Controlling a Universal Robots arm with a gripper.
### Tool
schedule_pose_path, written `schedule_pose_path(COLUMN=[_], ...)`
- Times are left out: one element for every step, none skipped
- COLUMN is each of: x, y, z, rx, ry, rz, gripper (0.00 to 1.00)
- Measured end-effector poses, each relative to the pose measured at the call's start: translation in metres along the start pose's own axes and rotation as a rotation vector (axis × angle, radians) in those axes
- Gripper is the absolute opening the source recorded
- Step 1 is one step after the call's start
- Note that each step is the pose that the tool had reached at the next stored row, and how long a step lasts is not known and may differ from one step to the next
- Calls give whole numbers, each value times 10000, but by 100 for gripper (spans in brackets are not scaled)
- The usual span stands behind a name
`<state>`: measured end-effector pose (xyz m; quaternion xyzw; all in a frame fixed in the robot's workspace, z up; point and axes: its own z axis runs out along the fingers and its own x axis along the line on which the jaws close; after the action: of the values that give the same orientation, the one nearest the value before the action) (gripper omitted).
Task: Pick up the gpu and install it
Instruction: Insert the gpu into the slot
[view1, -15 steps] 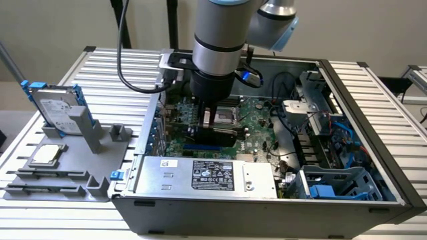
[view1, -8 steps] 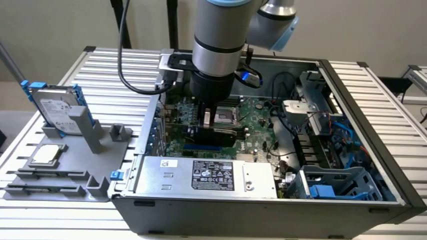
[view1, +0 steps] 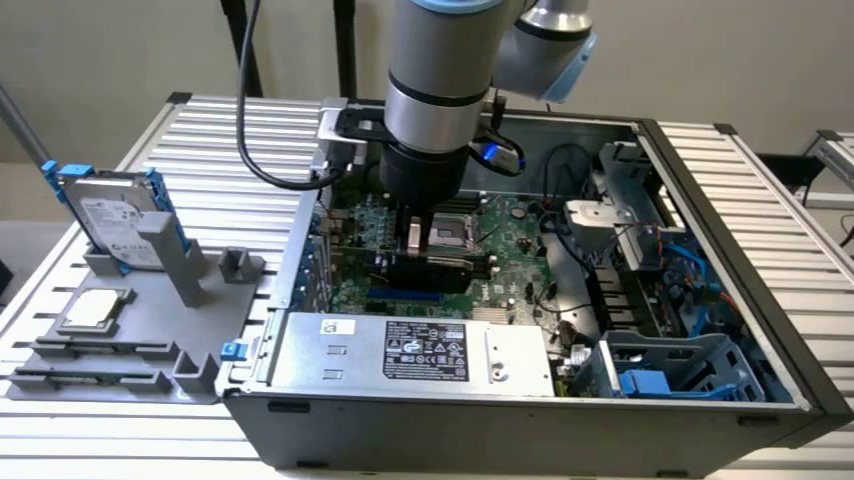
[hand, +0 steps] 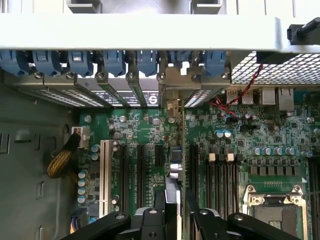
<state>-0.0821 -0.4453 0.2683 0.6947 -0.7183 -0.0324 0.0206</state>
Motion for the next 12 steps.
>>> schedule_pose_path(x=[-1, -2, -4, -4, -4, -4, -5, -5, -6, -6, -6, -7], y=[0, -1, -1, -1, -1, 0, 1, 2, 4, 6, 8, 9], z=[1, 3, 7, 12, 17, 23, 30, 36, 41, 45, 46, 47], rx=[-1, -1, -1, -1, -2, -2, -2, -2, -2, -3, -4, -6], ry=[0, -1, -3, -6, -9, -13, -17, -22, -27, -32, -35, -37], rz=[-3, -5, -9, -15, -23, -28, -31, -33, -36, -38, -41, -44], gripper=[27, 27, 27, 27, 27, 27, 27, 27, 27, 27, 27, 27])
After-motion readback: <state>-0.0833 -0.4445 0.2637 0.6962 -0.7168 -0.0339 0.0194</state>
